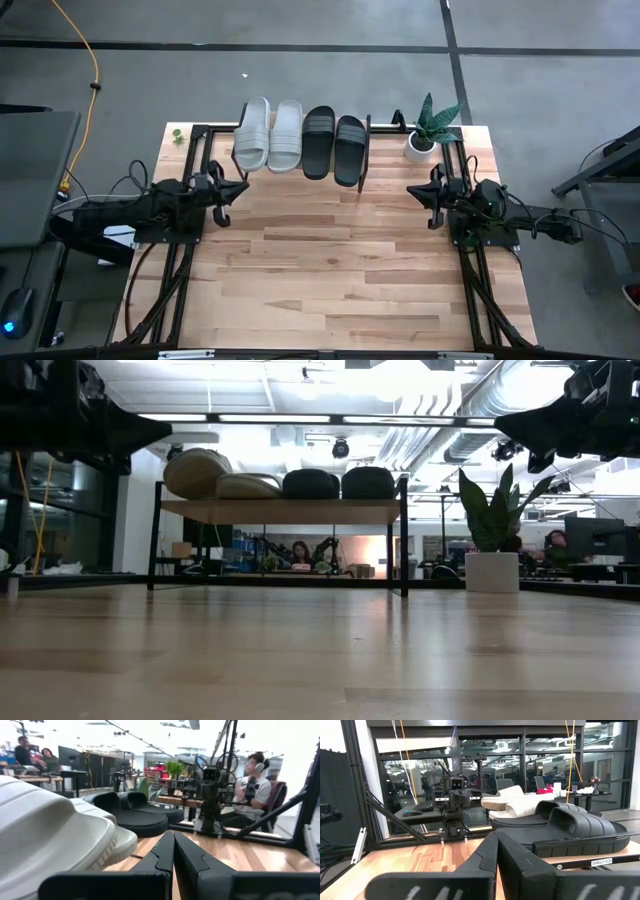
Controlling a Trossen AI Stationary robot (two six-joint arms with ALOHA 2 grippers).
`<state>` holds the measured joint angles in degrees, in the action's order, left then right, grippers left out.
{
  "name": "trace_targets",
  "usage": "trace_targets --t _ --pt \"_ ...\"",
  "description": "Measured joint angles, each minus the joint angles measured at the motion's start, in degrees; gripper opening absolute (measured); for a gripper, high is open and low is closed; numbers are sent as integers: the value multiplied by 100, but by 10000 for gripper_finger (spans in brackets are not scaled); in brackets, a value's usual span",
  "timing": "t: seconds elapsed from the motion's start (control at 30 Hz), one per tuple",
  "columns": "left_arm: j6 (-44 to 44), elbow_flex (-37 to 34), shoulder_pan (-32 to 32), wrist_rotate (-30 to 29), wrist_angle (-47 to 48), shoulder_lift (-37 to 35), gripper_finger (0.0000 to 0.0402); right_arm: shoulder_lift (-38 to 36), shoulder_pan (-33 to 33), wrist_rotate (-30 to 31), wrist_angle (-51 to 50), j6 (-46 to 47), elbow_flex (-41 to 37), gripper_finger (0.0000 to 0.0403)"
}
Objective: Pick and place slides into the shelf
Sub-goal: Return to Home Position
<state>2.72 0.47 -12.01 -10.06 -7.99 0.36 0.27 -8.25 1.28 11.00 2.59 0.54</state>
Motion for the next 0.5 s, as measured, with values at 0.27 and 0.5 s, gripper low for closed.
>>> trace_targets --t 0.27,0.5 --pt "11 28 0 39 228 9 0 0 0 -44 -146 13 -2 0" --pt "43 31 2 94 620 91 0 0 -2 -44 -559 48 -2 0"
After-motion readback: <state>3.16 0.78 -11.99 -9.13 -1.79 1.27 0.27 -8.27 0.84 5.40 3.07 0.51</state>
